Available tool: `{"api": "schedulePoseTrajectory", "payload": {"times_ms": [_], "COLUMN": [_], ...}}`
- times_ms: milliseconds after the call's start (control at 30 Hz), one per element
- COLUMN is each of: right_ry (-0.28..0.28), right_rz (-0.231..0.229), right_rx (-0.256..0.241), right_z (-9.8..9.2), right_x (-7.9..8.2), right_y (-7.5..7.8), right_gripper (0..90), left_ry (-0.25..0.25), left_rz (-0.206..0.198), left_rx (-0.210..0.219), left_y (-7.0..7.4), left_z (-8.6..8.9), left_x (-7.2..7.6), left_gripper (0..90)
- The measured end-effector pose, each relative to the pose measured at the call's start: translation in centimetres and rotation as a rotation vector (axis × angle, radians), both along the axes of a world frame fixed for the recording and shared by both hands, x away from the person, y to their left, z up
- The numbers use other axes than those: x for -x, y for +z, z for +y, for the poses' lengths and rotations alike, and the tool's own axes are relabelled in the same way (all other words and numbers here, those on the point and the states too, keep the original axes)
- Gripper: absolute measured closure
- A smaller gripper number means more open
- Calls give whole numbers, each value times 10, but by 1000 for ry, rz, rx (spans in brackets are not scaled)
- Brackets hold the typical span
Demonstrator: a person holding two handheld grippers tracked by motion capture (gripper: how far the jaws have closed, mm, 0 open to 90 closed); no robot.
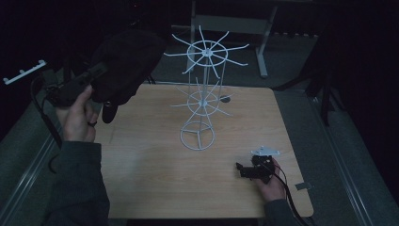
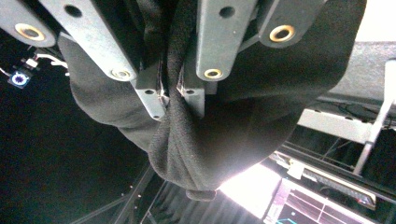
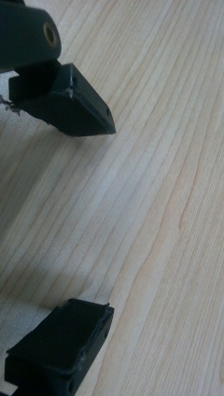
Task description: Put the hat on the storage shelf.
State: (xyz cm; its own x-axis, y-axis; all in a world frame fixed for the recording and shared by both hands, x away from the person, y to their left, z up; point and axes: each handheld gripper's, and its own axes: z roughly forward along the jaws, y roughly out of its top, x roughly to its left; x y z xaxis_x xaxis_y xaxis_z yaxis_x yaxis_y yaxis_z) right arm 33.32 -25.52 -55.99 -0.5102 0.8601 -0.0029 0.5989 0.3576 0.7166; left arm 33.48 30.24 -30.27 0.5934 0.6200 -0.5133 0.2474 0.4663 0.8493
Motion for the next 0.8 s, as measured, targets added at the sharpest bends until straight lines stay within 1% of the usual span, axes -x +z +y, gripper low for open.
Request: {"api": "schedulePoseTrajectory", "payload": {"times_ms": [133,233,400,500,700,800], "right_ry": [0,-1,-1,0,0,1], "right_rz": [0,1,1,0,0,-1], "right_rx": [0,-1,-1,0,1,1], "right_z": [0,0,0,0,0,0], "right_x": [0,0,0,0,0,0], "right_y": [0,0,0,0,0,0], "right_gripper": [110,110,110,110,110,110], "left_ry": [-7,-22,-51,-71,-115,-126], "left_rz": [1,-5,-28,-42,-59,-64], "left_rx": [14,46,93,110,123,130], "left_y": [-2,-2,-2,-3,-4,-4], "left_z": [1,2,2,1,-2,-4], "left_x": [-4,-6,-7,-9,-12,-13], "left_gripper": [843,843,843,843,843,842]}}
